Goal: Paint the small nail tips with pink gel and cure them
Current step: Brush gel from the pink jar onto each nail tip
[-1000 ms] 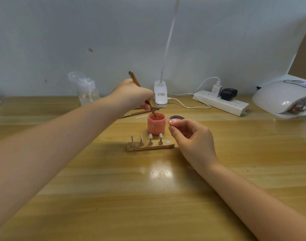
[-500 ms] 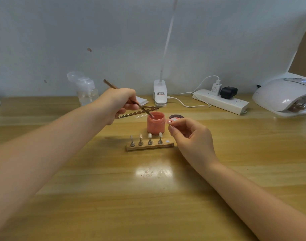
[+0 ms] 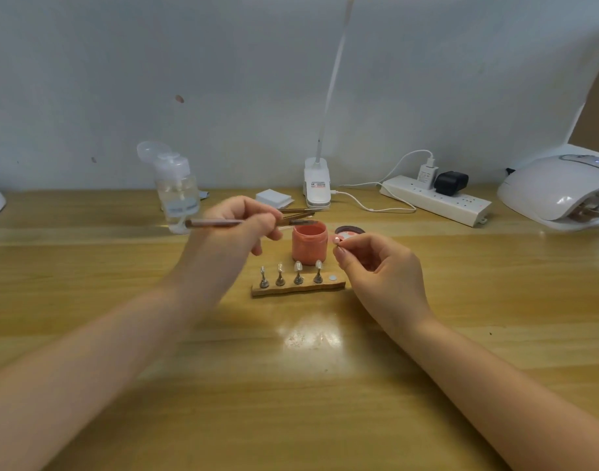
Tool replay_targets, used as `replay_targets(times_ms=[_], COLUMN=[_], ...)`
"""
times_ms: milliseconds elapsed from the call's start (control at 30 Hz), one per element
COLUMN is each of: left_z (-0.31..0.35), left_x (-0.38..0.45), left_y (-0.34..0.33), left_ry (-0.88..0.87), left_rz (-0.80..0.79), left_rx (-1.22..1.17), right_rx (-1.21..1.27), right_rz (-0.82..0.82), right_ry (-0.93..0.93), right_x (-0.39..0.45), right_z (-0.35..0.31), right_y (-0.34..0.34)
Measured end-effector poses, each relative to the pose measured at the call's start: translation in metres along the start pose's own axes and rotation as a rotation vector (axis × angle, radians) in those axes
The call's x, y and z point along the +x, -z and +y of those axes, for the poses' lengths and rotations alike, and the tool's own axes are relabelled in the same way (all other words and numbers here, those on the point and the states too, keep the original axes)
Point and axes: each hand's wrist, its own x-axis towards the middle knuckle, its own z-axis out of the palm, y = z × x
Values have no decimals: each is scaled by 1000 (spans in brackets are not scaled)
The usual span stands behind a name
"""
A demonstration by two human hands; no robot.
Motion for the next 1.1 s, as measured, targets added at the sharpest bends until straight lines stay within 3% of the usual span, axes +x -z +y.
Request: replay_targets(times_ms=[167, 333, 1100], left_z=[-3, -1, -1], left_x=[-31, -39, -47], left_y=[-18, -21, -22], left_ry=[-305, -448, -424], left_rz=[-62, -78, -28], left_rx=[206, 307, 268], right_rx=[4, -1, 1], right_rz=[4, 2, -12], right_ry=[17, 31, 36], right_x=[0, 0, 0], right_z=[0, 1, 2], right_y=[0, 0, 1])
